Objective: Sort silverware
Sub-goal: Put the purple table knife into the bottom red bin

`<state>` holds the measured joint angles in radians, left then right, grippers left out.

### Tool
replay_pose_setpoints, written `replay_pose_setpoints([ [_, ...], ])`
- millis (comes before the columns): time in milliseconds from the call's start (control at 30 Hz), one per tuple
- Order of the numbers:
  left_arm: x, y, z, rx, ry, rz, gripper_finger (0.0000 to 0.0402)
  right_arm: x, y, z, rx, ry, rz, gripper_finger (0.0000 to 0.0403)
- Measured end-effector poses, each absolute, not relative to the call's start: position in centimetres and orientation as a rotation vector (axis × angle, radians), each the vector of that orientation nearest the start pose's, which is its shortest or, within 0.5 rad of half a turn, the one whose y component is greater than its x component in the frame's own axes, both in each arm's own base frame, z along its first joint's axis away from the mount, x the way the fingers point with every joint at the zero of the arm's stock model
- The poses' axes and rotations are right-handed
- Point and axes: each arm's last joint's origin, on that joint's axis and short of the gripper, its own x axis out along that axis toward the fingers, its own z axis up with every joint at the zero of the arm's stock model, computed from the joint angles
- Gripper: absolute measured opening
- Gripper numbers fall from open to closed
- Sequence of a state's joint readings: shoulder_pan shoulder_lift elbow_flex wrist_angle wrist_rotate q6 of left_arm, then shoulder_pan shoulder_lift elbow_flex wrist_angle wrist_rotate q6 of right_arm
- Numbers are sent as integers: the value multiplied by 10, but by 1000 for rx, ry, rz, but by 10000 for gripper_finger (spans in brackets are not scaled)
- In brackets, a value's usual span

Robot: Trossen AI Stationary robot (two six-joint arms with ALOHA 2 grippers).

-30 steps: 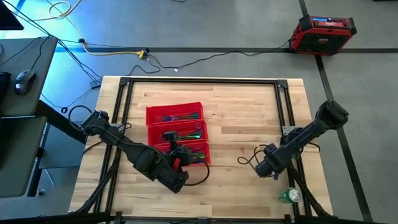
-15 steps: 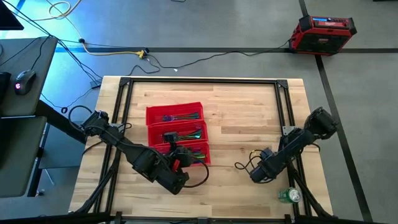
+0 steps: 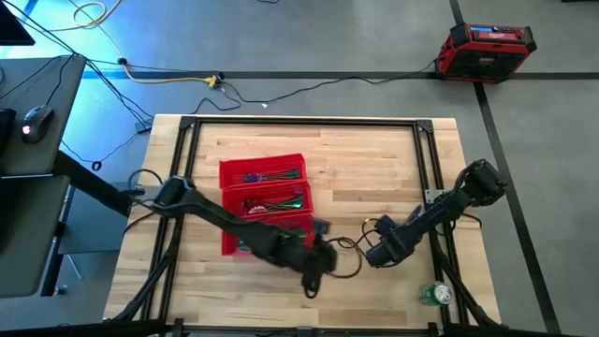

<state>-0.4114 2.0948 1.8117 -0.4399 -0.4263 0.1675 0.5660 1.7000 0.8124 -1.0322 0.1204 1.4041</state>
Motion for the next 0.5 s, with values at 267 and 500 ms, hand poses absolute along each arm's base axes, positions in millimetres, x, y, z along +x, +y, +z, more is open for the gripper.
replay_pose_setpoints([
  [267, 490, -150, 227, 536, 522, -22, 0, 193, 125, 133, 231, 1358, -921, 0],
  [500, 501, -126, 221, 480, 538, 33, 0, 175, 122, 153, 207, 1321, -1147, 0],
])
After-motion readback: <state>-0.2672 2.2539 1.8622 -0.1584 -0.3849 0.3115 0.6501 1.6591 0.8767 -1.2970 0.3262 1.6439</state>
